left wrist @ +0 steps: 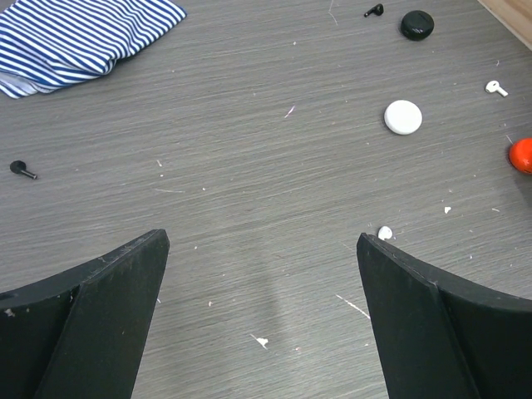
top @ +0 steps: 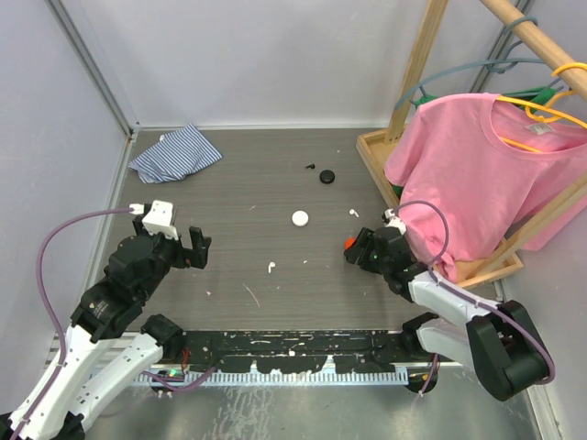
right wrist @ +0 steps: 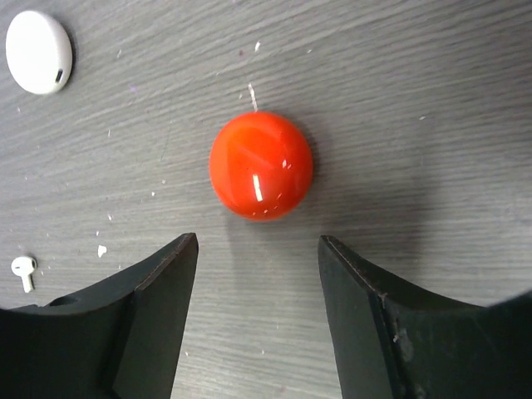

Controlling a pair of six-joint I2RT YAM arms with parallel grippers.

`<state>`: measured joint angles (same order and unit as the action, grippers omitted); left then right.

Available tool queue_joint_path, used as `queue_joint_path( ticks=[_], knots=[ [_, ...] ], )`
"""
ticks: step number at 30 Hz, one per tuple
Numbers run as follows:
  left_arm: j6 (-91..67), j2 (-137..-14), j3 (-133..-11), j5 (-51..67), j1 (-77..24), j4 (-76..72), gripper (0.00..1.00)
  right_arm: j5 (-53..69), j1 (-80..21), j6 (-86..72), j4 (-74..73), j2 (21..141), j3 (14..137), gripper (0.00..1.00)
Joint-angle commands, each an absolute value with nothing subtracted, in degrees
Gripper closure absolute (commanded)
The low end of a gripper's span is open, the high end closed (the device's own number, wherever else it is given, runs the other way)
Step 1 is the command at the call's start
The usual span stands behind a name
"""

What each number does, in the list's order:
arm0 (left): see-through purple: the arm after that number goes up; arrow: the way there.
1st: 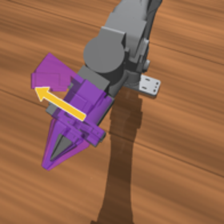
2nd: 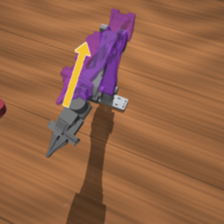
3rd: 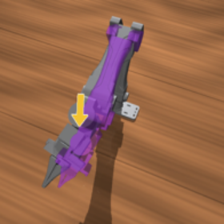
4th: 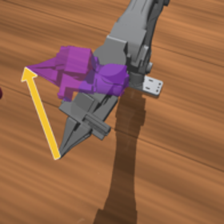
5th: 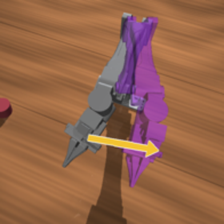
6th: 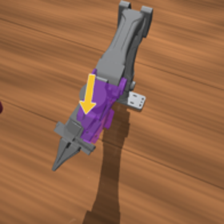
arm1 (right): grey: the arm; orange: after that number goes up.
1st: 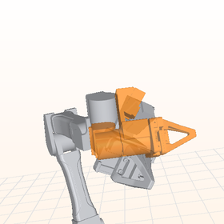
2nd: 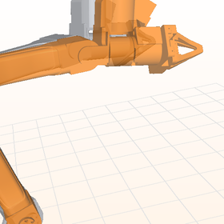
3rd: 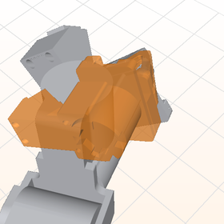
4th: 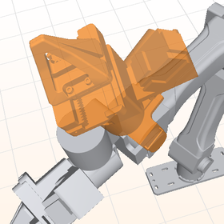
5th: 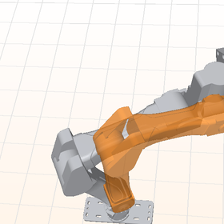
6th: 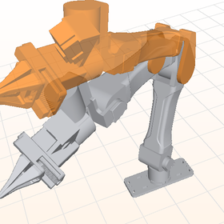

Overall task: Insert the wireless bluetooth earbuds into the charging case
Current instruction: Place the charging case at the center of the board, then pick up the charging case at the center of the board.

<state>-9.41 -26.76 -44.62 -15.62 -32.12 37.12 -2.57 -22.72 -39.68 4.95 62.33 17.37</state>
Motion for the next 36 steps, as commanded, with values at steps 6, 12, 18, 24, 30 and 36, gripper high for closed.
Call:
queue_joint_path(
  ticks=[6,12,18,24,30,36],
  knots=[
    [-9.51,-25.7,-45.04,-15.17,-31.57,34.94,0.02,-18.86,-34.88,-34.18,-3.81,59.04,26.58,0.31],
    [-9.64,-24.61,-44.99,-15.2,-30.86,35.16,0.02,-24.73,-41.99,-22.94,-2.48,63.78,33.81,0.25],
    [-9.6,-24.57,-45.04,-14.43,-30.59,35.3,0.02,-18.74,-42.28,-10.57,5.72,71.56,38.12,0.19],
    [-9.67,-23.28,-44.83,-15.64,-30.33,35.37,0.02,-14.57,-42.12,-1.59,3.59,82.49,47.26,0.13],
    [-9.56,-22.72,-44.64,-16.08,-29.95,35.15,0.02,-6.87,-40.19,1.16,-4.4,93.42,59.12,0.11],
    [-9.63,-23.36,-44.6,-15.06,-29.29,34.98,0.02,-1.58,-38.27,1.48,-13.16,103.74,71.04,0.11]
  ],
)
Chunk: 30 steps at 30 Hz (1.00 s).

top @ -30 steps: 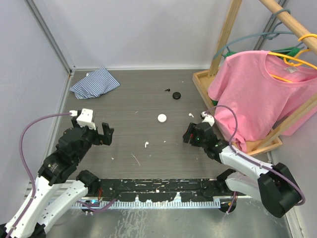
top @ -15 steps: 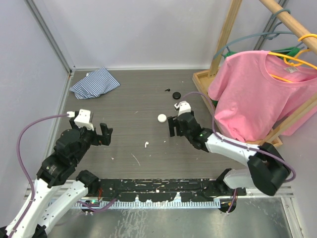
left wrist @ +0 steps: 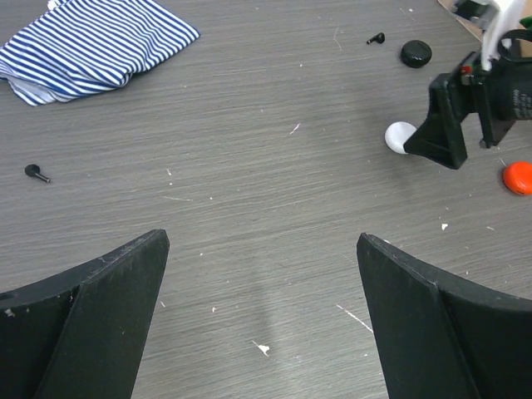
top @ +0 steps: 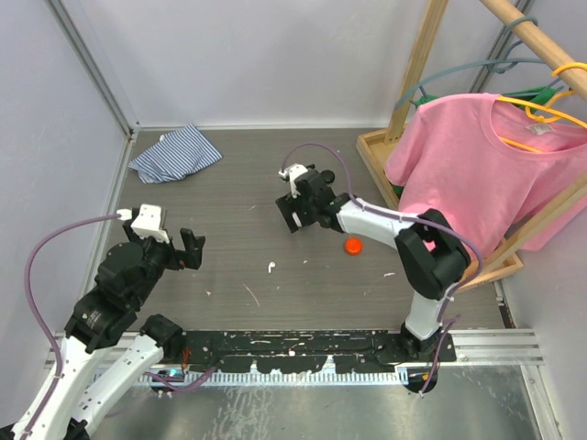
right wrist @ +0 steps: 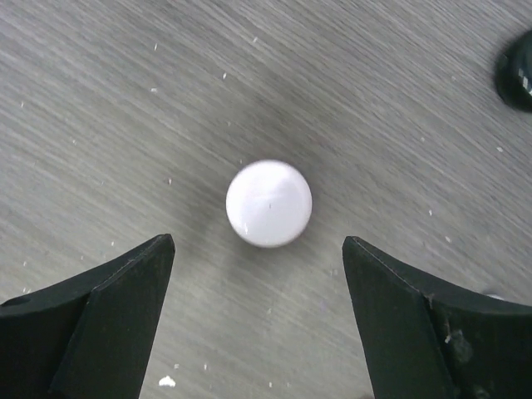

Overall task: Insert the wireless bluetooth earbuds into the charging case
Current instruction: Pick up the charging case at the center of the board.

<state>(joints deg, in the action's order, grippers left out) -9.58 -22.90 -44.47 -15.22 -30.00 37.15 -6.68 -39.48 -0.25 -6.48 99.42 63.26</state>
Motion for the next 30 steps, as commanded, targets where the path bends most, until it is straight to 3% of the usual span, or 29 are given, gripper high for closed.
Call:
queue_joint_path(
  ticks=[1,22,30],
  knots=[
    [-9.66,-23.56,-44.57,-14.81,-29.19,34.94,0.02,-1.12,-38.08,1.47,-14.47,105.32,72.81,0.12],
    [-9.66,-25.34,-44.3,-11.81,-28.13,34.2,0.02,1.31,-36.43,4.32,-27.93,120.72,90.2,0.34],
    [-9.67,-25.23,-44.2,-10.12,-28.04,33.94,0.02,0.66,-36.47,3.79,-31.62,122.01,92.58,0.5]
  ],
)
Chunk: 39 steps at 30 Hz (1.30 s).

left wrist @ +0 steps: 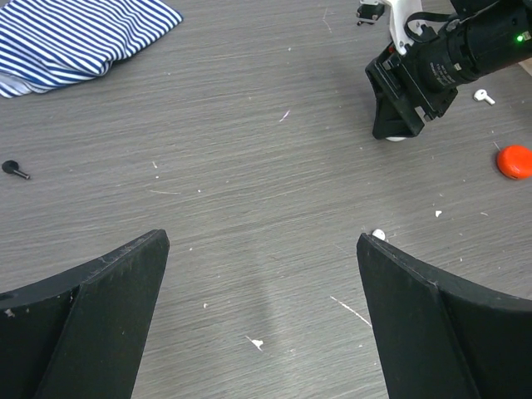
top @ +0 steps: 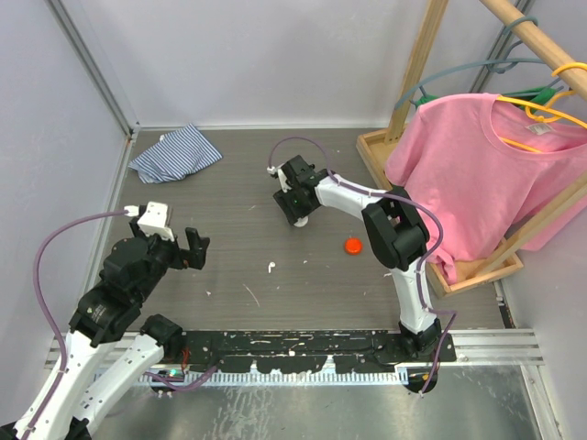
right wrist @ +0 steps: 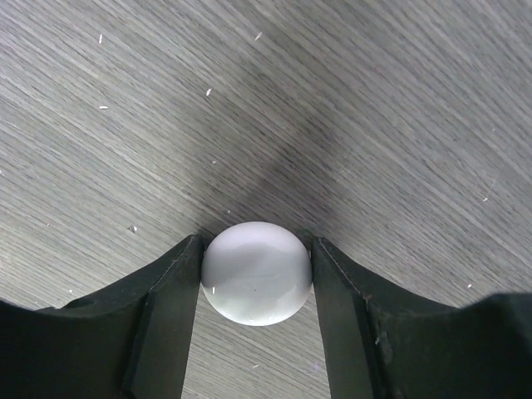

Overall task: Insert the wireless bluetooth earbuds into the charging case
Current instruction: Pick up the charging case at the center of the board.

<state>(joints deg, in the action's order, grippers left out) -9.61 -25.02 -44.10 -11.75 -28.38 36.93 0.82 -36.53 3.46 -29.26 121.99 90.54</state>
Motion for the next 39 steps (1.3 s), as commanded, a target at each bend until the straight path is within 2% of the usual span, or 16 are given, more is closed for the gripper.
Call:
queue_joint_path(
  ticks=[1,20,39],
  knots=[
    [-9.66,-25.18,-44.16,-9.85,-28.04,33.89,0.02,0.7,-36.43,3.66,-31.61,121.82,92.53,0.51],
    [-11.38,-25.67,-44.89,-4.77,-28.04,33.22,0.02,0.19,-36.46,-4.76,-25.19,113.54,88.0,0.66],
    [-24.45,-28.62,-42.93,5.23,-28.11,27.45,0.02,-1.66,-36.47,-13.48,-15.73,100.15,77.07,0.67]
  ],
)
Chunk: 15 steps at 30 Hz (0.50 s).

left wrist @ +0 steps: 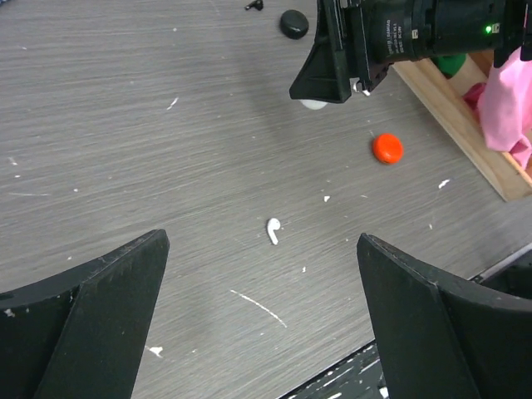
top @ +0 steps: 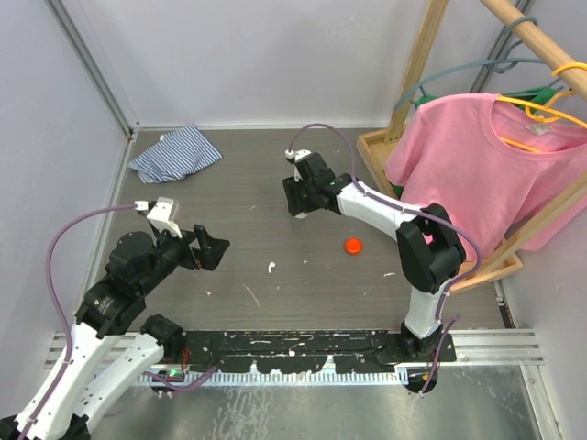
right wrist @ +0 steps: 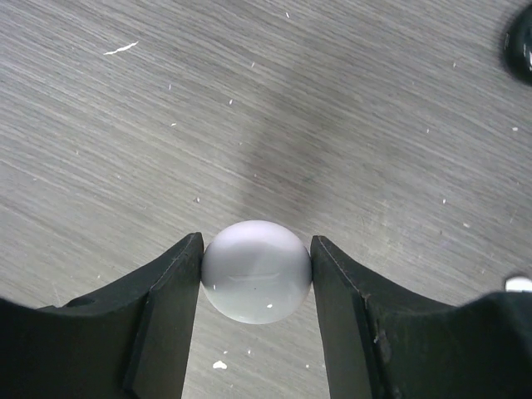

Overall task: Insert the wireless bluetooth earbuds into the charging case
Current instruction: Pick up the charging case at the center of the board.

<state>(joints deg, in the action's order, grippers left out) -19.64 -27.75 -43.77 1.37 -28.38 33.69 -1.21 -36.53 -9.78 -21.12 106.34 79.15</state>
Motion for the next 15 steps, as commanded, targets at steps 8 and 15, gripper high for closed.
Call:
queue_joint_path(
  ticks=[8,15],
  knots=[
    [-31.38,-31.58,-37.01,10.6,-28.1,17.29,0.08,-1.52,-36.46,-19.49,-7.92,91.43,68.76,0.67],
    [-35.23,-37.23,-33.31,13.23,-28.34,8.05,0.12,0.42,-36.45,-25.91,-0.28,85.68,61.68,0.67]
  ],
)
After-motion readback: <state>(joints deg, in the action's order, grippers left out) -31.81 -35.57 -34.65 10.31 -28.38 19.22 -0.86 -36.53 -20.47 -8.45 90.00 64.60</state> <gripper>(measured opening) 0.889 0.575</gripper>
